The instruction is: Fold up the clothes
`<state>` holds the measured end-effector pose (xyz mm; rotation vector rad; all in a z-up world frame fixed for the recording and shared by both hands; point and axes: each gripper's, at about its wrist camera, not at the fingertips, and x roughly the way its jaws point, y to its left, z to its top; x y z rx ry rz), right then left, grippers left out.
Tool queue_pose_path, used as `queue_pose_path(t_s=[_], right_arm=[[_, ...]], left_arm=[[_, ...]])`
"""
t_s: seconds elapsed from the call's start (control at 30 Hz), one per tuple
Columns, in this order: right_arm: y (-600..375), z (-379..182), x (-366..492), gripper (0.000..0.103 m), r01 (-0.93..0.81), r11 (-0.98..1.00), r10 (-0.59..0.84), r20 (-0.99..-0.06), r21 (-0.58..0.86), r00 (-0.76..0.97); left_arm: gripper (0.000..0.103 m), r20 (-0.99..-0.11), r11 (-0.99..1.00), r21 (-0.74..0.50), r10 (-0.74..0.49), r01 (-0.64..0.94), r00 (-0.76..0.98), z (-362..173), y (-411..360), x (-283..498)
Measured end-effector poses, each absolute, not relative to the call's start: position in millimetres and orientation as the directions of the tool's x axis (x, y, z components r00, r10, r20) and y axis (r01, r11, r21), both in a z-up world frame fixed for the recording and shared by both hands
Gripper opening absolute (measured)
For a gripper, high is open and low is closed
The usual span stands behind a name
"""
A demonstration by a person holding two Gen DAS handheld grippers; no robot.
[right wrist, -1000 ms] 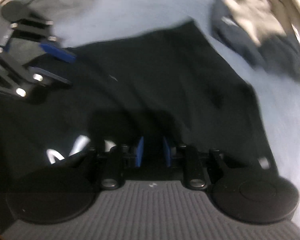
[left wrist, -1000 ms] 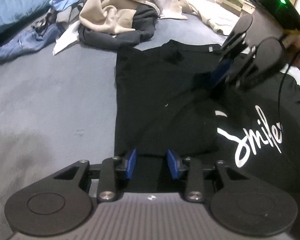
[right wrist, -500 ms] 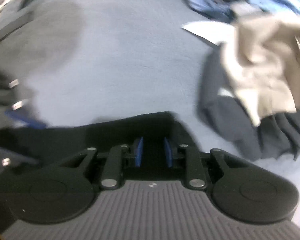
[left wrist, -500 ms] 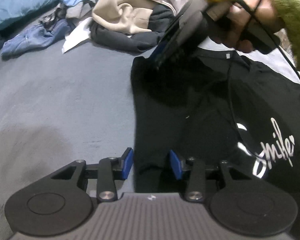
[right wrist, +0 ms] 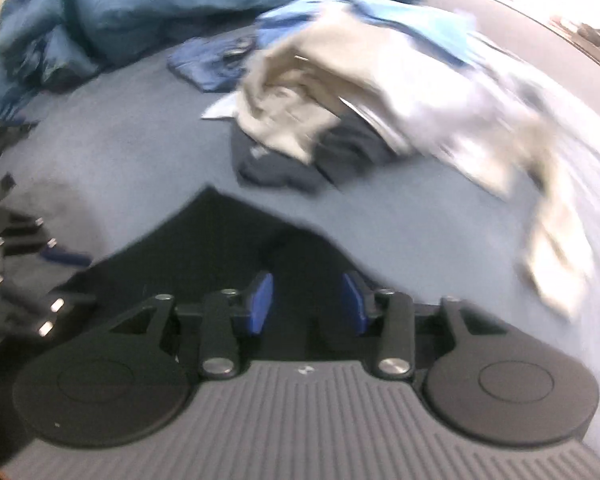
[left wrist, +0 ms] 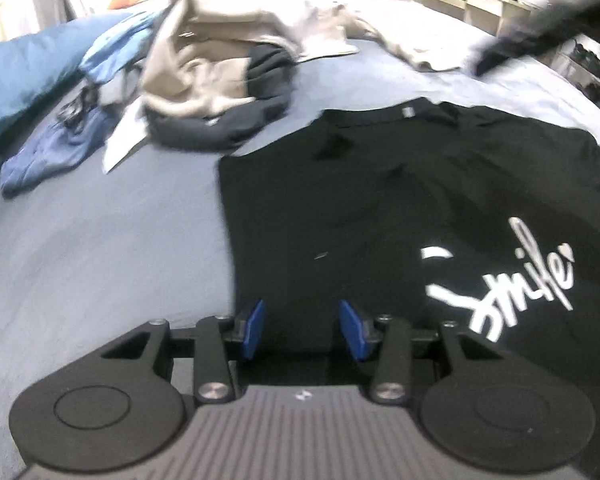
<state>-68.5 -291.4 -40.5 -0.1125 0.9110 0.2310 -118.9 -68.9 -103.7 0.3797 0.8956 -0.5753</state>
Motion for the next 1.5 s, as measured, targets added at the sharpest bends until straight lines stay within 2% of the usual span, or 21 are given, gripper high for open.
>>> queue_pose_path(t_s=[0.17,0.33,0.47,0.57,0.77,0.9,1.03,1.13,1.2,1.23,1.27,1.5], right_arm=[[-346.9,-64.5,-180.2,0.041,0.150,0.983,0.008,-0.849,0.103,0.528],[-419.4,-76.5,-239.0,0.041,0.344,0.936,-0.107,-0.868,0.077,0.485],[-496.8,-63.1,-240.6,0.041,0.402,0.913,-0.155,-0.853,0.069,0.499],[-549.3,-65.0,-223.8,0.041,0.404,0.911,-0.125,-0.876,0.085,0.465],[-619.3,-94.8,-190.7,0.041,0.427,0.895,-0.045,-0.924,0.132,0.379],[-636.8,-119.4,-164.5,0.041,0.421,0.892,0.002,-0.934,0.163,0.357],[-643.4,-145.1,-149.2,0.041,0.424,0.890,0.020,-0.941,0.171,0.337],[-641.0,-152.7,-148.2,0.041,0.412,0.896,0.016,-0.939,0.166,0.343],[-637.6,-153.7,-149.2,0.026,0.396,0.905,0.005,-0.936,0.154,0.352],[-636.0,-154.2,-149.8,0.008,0.389,0.909,0.000,-0.934,0.148,0.357],[-635.0,-151.2,-151.3,0.004,0.386,0.909,0.006,-0.931,0.158,0.365],[-602.0,-90.2,-155.9,0.004,0.297,0.940,0.007,-0.883,0.166,0.469]], left_arm=[[0.044,-0.803,0.747,0.080,-0.344,0.660,0.486,-95.2,-128.7,-135.1],[0.045,-0.778,0.639,0.039,-0.463,0.769,0.424,-91.3,-230.5,-160.6],[0.045,-0.743,0.522,-0.002,-0.572,0.853,0.349,-97.6,-327.2,-180.5],[0.044,-0.733,0.423,-0.015,-0.621,0.906,0.278,-110.1,-396.3,-195.8],[0.039,-0.736,0.267,0.042,-0.644,0.963,0.211,-136.8,-478.5,-222.6],[0.026,-0.747,0.252,0.039,-0.635,0.967,0.195,-148.3,-495.7,-230.2],[0.019,-0.739,0.285,0.000,-0.645,0.958,0.192,-152.0,-495.7,-231.0],[0.006,-0.726,0.323,-0.040,-0.660,0.946,0.195,-152.6,-492.1,-229.9],[0.003,-0.716,0.347,-0.066,-0.669,0.936,0.197,-153.0,-489.6,-229.1],[0.002,-0.711,0.359,-0.080,-0.674,0.930,0.199,-153.1,-488.4,-228.7],[0.002,-0.707,0.370,-0.093,-0.679,0.924,0.200,-153.3,-487.2,-228.4],[0.002,-0.569,0.520,-0.311,-0.772,0.795,0.282,-122.8,-438.8,-219.3]])
